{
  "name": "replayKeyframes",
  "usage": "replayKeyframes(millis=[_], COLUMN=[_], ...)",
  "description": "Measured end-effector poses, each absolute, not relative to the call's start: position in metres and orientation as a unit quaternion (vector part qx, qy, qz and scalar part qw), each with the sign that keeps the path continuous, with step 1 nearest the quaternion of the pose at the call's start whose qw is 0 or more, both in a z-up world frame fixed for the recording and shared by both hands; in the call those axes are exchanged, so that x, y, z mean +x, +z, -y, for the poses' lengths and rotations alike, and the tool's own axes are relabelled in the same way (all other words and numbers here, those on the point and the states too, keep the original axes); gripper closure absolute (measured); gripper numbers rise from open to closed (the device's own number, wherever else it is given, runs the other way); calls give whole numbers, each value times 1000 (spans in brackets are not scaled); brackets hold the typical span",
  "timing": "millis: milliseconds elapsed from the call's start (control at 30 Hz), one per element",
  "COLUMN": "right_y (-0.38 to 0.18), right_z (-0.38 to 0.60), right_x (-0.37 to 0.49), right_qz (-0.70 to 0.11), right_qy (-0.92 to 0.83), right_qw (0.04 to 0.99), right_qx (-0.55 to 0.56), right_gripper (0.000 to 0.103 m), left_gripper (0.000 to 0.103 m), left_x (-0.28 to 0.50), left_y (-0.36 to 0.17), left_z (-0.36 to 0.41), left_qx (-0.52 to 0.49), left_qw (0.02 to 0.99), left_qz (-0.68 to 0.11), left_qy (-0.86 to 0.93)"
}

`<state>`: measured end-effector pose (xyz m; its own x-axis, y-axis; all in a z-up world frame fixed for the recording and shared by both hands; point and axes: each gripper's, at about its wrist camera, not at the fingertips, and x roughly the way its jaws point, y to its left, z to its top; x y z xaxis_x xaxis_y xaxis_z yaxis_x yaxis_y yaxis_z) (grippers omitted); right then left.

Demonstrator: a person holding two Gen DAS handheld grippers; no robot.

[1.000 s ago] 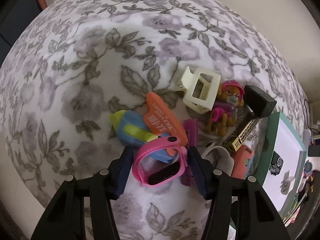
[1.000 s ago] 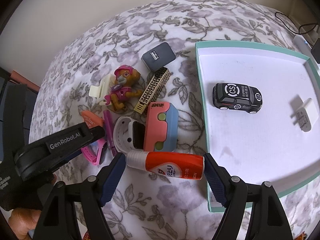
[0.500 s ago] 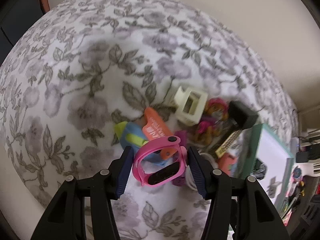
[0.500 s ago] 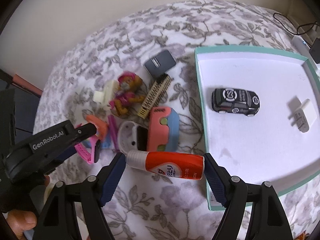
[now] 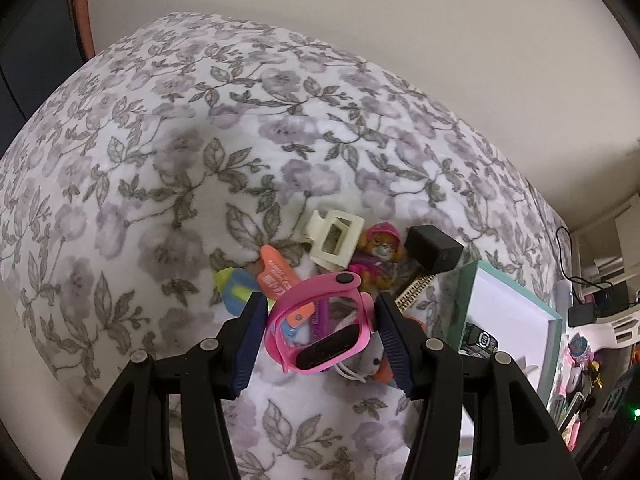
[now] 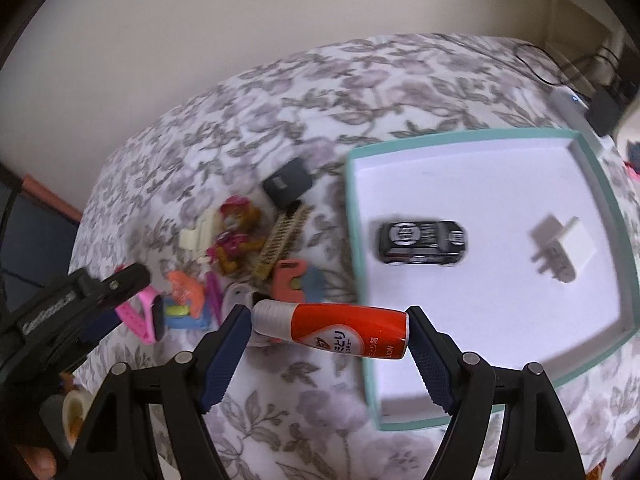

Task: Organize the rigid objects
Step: 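Carry the pink band with the left gripper into the tray while the right carries the glue stick there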

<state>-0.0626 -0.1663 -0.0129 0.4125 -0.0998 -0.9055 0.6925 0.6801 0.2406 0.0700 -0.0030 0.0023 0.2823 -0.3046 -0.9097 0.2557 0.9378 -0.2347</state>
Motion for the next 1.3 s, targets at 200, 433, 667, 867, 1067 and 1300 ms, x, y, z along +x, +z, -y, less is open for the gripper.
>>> replayKeyframes(millis=[200,433,667,867,1067,1300], right_y=[-14,-21,-22,-23,-22,-33], right_z=[199,244,284,310,323,328], right_x=[-90,-129,-170,-202,-224,-227], right_qz=[-468,-454,-433,-420,-407,-420], right_qy=[-302,-353,-404,-446,-473,-477], right_qw=[762,728,703,679,665,650], right_qx=[331,372,393,404,411,416], right_gripper=[23,23,23,23,23,23], left_gripper=[46,46,46,46,45,45], left_x=[56,31,-1,-33,-58,-71], left_y=[4,4,1,-8,-17,-36], left_z=[24,58,98,132,155,168], left_qx=[-6,29,76,111,146,173], left_qw=[798,792,782,761,746,728], left_qz=[-572,-568,-563,-565,-564,-578], left_qy=[-192,-220,-256,-298,-321,-325])
